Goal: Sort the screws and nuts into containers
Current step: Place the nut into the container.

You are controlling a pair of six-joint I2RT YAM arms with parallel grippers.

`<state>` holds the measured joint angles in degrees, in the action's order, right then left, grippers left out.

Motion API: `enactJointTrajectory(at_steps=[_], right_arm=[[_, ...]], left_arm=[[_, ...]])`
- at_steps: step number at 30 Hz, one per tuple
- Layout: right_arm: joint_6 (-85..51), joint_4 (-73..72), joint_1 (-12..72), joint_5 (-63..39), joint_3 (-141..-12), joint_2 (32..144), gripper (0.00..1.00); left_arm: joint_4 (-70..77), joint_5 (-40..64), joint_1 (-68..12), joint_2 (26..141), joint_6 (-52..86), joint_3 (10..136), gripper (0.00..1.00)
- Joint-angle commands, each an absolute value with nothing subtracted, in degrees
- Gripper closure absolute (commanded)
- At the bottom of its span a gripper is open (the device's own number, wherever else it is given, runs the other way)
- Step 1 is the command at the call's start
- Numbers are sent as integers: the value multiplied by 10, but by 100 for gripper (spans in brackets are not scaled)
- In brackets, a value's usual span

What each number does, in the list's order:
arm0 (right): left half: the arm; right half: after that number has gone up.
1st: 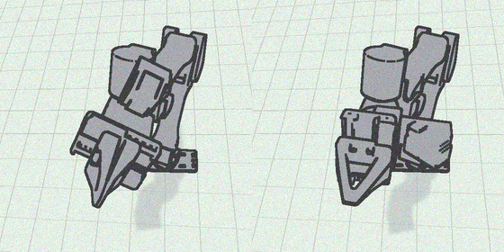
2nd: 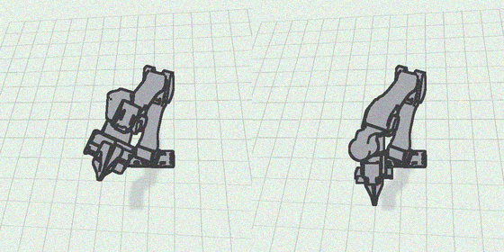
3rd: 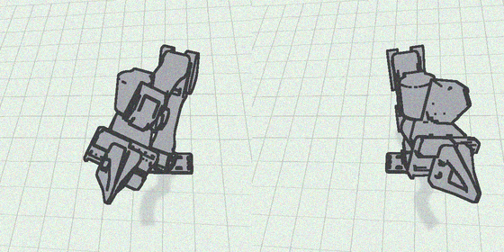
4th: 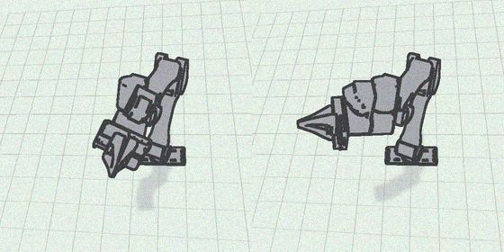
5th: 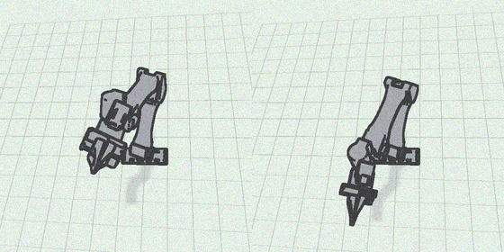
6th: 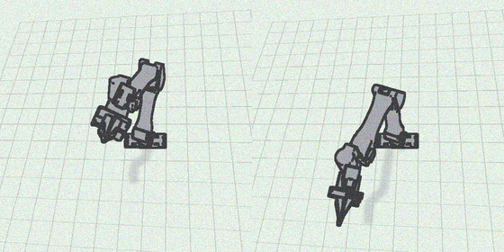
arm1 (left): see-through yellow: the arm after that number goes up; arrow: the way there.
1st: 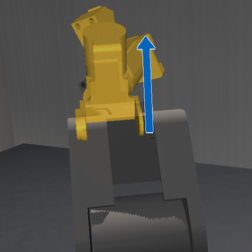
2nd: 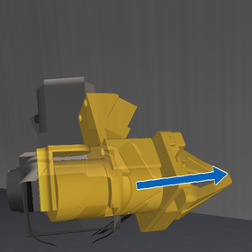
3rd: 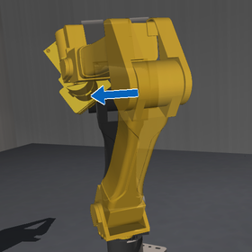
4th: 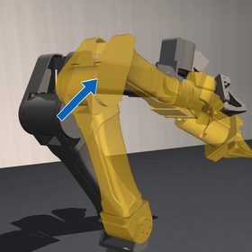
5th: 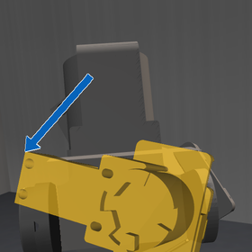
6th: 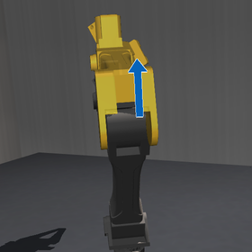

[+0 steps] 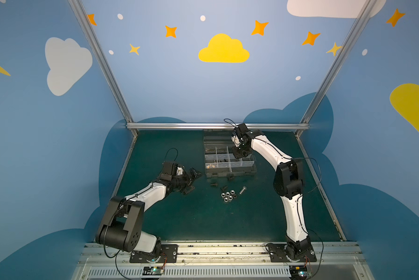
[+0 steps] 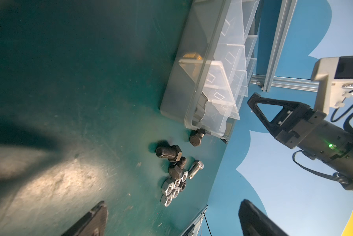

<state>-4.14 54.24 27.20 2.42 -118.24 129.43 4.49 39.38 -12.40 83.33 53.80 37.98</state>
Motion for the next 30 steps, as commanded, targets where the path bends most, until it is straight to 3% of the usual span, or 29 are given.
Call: enactJointTrajectory(at_steps=[1,10,14,17,23,30], right_arm=[[-45,558,270,35,-1200,1304,97],[-39,550,270,35,-1197,1313,82],[-36,548,271,37,-1197,1312,66],[-29,547,273,38,-1198,1306,60],[-16,558,280,30,-1189,1271,57],[-21,537,298,-1,-1067,1153,54]], left_arm=[[44,394,-125,825,531,381,0],[45,393,-125,823,531,379,0],[45,393,-125,822,531,379,0],[46,392,-125,823,532,377,0],[47,392,-124,822,532,376,0],[50,392,-125,824,532,377,0]])
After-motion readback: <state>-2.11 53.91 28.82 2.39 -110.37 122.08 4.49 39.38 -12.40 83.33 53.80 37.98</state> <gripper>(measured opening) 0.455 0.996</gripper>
